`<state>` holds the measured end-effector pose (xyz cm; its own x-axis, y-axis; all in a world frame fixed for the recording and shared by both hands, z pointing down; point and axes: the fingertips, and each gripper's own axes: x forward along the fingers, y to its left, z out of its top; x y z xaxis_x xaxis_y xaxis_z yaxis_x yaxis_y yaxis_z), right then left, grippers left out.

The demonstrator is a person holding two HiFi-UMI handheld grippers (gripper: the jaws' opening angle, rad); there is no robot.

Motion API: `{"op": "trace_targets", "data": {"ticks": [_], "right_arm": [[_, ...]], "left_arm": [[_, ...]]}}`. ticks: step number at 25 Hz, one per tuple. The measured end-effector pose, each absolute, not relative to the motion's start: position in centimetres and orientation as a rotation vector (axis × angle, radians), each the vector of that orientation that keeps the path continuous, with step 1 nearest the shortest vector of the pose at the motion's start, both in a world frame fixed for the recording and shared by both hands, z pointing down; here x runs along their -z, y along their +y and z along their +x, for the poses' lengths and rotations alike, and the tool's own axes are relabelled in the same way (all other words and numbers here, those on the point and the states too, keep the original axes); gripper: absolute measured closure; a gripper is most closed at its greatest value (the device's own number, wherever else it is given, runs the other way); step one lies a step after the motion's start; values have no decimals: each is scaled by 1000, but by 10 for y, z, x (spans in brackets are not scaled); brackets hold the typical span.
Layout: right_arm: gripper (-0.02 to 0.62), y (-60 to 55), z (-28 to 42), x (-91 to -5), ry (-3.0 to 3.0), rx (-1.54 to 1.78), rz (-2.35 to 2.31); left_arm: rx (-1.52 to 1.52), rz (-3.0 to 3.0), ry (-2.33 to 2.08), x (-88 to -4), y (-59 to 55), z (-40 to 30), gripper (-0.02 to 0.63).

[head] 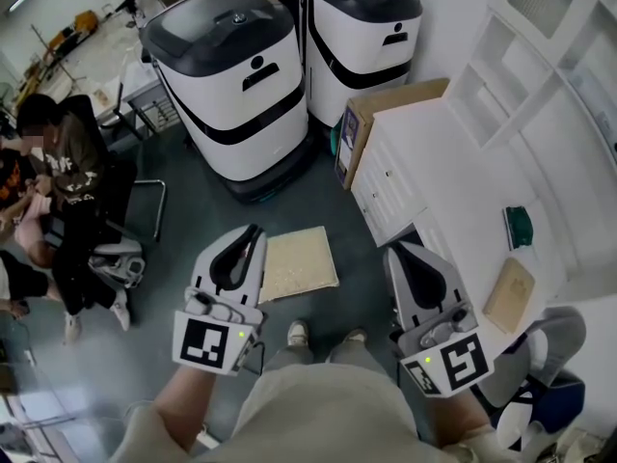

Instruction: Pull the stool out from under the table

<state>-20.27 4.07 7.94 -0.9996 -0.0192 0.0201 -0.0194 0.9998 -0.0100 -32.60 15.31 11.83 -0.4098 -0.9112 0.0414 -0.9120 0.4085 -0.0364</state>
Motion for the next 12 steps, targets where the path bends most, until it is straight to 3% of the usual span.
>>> {"op": "trace_targets", "data": {"ticks": [12], "right_arm": [[574,39,-197,-80,-3115,-21,45]], "left_arm": [[-112,1719,-2616,-119,151,-316,563]]}}
